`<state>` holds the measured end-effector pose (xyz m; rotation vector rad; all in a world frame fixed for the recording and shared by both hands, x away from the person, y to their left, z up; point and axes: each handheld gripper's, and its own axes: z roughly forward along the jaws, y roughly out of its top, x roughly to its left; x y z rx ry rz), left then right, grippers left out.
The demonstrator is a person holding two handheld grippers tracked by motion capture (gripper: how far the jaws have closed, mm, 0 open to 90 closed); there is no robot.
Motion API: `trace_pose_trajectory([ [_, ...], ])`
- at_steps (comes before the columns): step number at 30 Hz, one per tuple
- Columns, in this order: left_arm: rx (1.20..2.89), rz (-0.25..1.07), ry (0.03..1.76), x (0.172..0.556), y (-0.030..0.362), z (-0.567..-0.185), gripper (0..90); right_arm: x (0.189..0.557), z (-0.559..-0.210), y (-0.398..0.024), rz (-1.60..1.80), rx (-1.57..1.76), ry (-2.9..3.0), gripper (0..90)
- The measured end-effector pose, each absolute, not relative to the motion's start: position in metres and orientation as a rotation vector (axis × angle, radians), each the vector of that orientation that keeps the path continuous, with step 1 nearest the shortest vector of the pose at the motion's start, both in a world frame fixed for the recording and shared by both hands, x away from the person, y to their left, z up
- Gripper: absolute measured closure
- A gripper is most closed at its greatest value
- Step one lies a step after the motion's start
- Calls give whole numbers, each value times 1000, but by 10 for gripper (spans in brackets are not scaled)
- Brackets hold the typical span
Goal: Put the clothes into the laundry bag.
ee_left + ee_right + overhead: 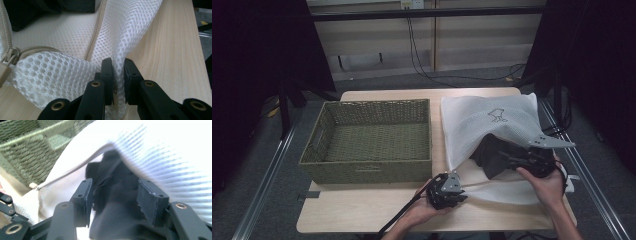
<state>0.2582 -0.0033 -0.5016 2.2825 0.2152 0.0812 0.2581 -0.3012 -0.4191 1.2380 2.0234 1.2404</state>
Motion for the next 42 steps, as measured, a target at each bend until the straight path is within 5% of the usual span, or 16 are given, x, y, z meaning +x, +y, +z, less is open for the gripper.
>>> trace_pose_trajectory([
  [7,2282,74,223,258,-3,-502,800,266,-396,-319,1263,1210,1925,527],
  [17,2247,43,237,261,-3,-505,770,307,-441,-308,1148,1252,2081,424],
  [24,2252,68,278,262,-7,-506,713,316,-456,-296,1048,1221,2176,446],
  [30,2270,90,269,261,-16,-504,699,325,-463,-294,1004,1253,2147,849],
  [42,2237,96,341,261,-26,-505,592,282,-428,-301,1221,1157,2197,887],
])
